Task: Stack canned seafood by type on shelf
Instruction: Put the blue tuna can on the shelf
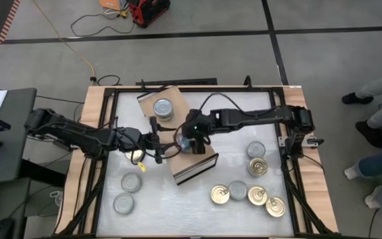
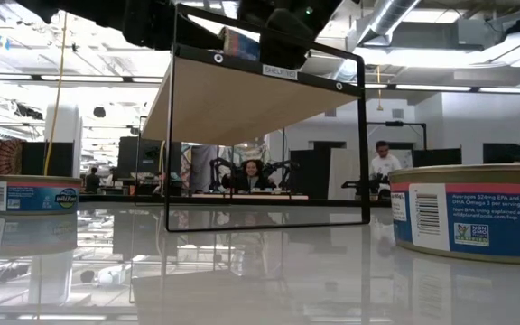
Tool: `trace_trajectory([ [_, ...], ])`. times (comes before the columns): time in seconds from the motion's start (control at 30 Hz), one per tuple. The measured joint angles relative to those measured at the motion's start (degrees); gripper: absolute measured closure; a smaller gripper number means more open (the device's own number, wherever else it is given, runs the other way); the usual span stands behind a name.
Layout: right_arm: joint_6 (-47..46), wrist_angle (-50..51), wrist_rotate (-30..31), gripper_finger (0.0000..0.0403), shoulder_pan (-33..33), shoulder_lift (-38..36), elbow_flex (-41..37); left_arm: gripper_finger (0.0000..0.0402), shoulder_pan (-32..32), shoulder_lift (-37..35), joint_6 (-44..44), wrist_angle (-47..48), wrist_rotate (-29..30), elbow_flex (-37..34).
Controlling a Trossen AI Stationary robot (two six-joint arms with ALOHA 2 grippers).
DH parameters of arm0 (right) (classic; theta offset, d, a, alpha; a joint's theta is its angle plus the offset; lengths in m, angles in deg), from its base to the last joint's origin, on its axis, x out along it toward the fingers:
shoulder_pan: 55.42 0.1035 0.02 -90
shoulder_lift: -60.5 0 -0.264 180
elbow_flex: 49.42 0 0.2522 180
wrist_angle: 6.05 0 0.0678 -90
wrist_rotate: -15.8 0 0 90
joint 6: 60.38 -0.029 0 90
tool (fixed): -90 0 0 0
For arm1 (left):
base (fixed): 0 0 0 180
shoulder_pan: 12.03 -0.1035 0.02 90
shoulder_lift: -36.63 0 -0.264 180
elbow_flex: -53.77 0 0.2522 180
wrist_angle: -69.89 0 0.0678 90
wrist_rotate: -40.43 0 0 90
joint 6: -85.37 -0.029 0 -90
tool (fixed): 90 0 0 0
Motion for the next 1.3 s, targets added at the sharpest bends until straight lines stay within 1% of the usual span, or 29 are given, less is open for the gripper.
trace_trajectory([
  [0.07, 0.6, -2.8, 1.2, 0.0108, 1.0, 0.5, -1.2, 0.0162, 0.0, 0.9, -0.3, -0.1, 0.1, 0.6],
  [0.17, -0.5, -6.2, 1.4, 0.0108, 1.9, 0.5, -2.0, 0.0162, -0.1, 1.6, -1.2, 0.0, 1.1, 1.4],
  [0.27, -2.2, -6.2, 1.3, 0.0108, 2.1, 0.5, -2.0, 0.0162, -0.1, 2.0, -1.3, 0.6, 1.6, 2.3],
  [0.4, -3.4, -7.2, 0.9, 0.0108, 2.1, 0.5, -2.0, 0.0162, -0.1, 2.0, -1.1, 0.8, 0.1, 3.4],
  [0.63, -2.4, -3.2, 1.8, 0.0108, 1.7, -0.5, -2.0, 0.0162, 0.0, 2.0, -0.3, 2.1, -1.7, 3.5],
  [0.73, -1.5, -2.9, 3.3, 0.0108, 1.5, -0.5, -2.0, 0.0162, 0.0, 2.0, 0.1, 2.7, -2.0, 3.5],
  [0.83, -0.8, -3.3, 3.5, 0.0108, 1.5, -0.4, -2.0, 0.0162, 0.0, 2.0, 0.4, 2.8, -2.3, 3.5],
  [0.93, -1.2, -3.0, 4.9, 0.0108, 1.5, -0.7, -2.0, 0.0162, 0.0, 2.0, 0.4, 3.0, -1.7, 3.5],
  [1.1, -0.5, -0.2, 9.0, 0.0108, 0.5, -2.7, -1.8, 0.0162, 0.0, 2.1, 0.4, 2.9, -2.9, 3.5],
  [1.17, 1.3, 2.6, 9.5, 0.0108, 0.0, -3.1, -1.7, 0.0162, 0.0, 2.1, 0.6, 2.7, -3.2, 3.5],
  [1.3, 1.8, 5.6, 9.3, 0.0108, -1.0, -2.9, -1.9, 0.0162, 0.0, 2.1, 0.6, 2.7, -3.1, 3.5],
])
